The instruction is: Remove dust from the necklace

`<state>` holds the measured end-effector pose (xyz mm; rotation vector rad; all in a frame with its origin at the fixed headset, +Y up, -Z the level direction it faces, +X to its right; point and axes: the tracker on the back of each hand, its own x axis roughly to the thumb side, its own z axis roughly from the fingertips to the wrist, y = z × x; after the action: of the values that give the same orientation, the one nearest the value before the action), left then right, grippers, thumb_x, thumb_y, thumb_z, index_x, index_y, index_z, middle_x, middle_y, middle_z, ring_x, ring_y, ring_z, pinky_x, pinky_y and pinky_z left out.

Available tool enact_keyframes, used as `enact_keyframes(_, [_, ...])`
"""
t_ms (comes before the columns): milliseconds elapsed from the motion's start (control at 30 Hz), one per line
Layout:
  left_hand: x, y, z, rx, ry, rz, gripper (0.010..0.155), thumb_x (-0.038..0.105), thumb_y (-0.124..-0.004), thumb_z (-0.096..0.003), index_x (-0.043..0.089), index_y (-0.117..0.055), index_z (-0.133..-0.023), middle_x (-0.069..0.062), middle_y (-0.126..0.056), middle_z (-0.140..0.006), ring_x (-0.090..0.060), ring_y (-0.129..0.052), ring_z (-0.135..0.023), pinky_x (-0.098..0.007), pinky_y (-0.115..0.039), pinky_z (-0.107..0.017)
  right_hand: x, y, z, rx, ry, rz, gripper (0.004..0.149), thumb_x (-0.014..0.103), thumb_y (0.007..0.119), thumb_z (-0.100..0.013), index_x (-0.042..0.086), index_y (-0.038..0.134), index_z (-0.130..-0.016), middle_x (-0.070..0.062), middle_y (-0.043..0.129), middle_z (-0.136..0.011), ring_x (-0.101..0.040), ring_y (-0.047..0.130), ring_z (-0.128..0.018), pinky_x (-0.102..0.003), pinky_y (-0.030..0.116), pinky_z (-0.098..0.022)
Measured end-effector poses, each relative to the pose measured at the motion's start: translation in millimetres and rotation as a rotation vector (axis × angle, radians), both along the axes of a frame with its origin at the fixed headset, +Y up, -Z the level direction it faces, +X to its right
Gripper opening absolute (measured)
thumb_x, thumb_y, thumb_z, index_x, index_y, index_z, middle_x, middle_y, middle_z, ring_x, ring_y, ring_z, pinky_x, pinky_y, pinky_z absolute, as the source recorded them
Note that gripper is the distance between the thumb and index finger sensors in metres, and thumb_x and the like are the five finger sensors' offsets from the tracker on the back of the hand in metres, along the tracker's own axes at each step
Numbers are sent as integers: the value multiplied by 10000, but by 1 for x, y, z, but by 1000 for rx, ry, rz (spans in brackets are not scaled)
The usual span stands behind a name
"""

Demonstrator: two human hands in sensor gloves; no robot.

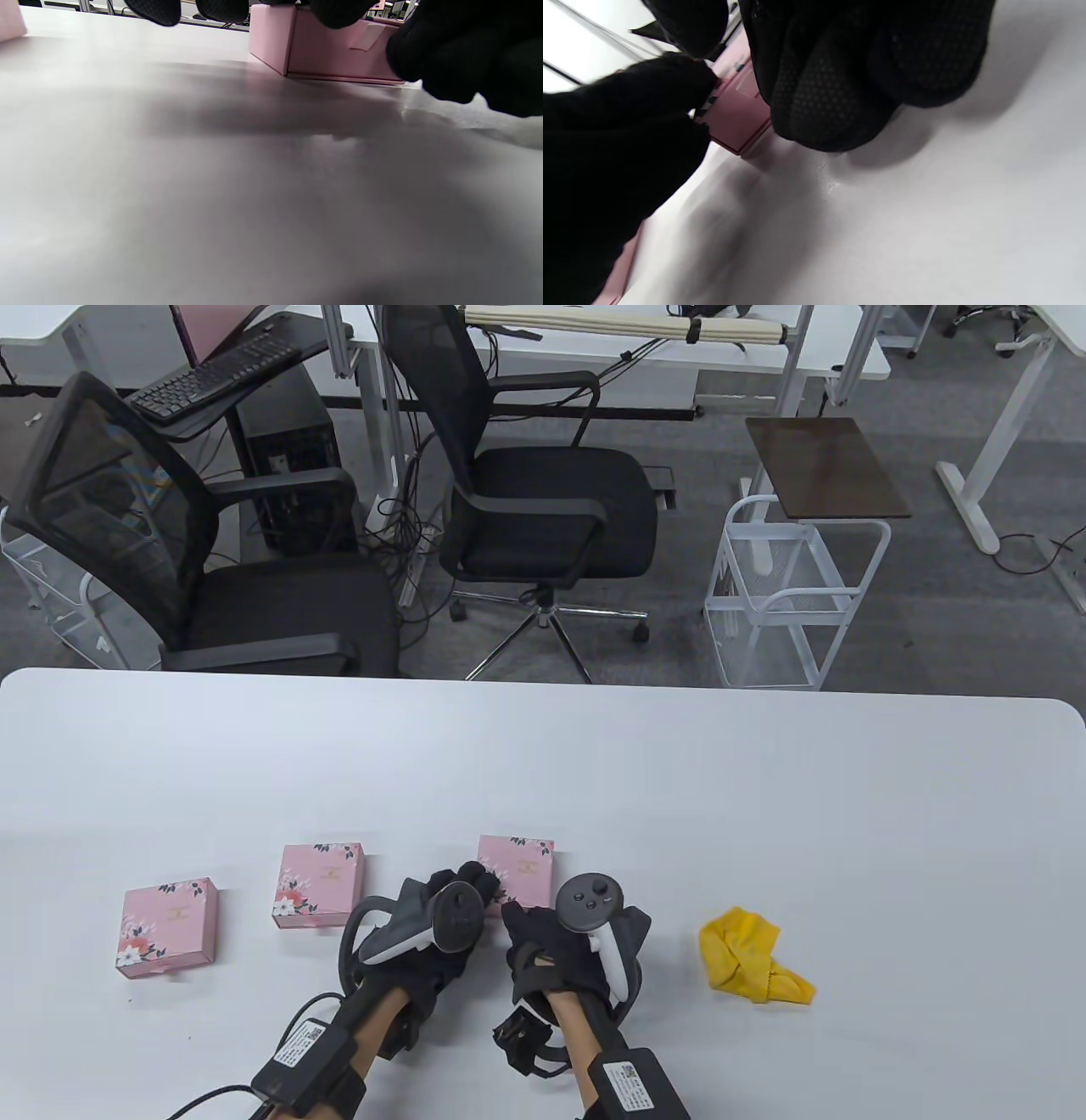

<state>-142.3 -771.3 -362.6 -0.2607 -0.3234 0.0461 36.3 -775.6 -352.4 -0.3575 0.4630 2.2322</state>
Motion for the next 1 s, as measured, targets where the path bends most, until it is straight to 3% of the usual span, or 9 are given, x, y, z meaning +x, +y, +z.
enact_keyframes(133, [-1, -1, 0, -10, 4, 23, 586, 375, -577, -618, 346, -306, -1137, 69, -260, -1246, -277, -413, -1134, -582, -498, -798, 1, -6, -5, -28, -54, 1, 566, 463, 675, -658, -37, 856, -851, -169, 978, -657, -270, 1028, -382, -393, 888, -329])
enact_keyframes(467, [-4, 0, -2, -42, 12, 58, 584, 387, -578, -620, 349, -315, -1141, 74, -261, -1247, -282, -418, -1133, -584, -499, -794, 0, -13, -4, -66, -175, -160, 472, 297, 758, -664, -126, 807, -868, -204, 967, -693, -285, 1042, -433, -405, 896, -360])
enact_keyframes(1000, [-4, 1, -2, -46, 24, 54, 583, 439, -549, -618, 358, -318, -1147, 86, -265, -1251, -291, -409, -1134, -591, -488, -795, 0, -15, -1, -73, -186, -150, 432, 286, 785, -646, -100, 842, -831, -150, 983, -621, -228, 1040, -379, -373, 898, -339])
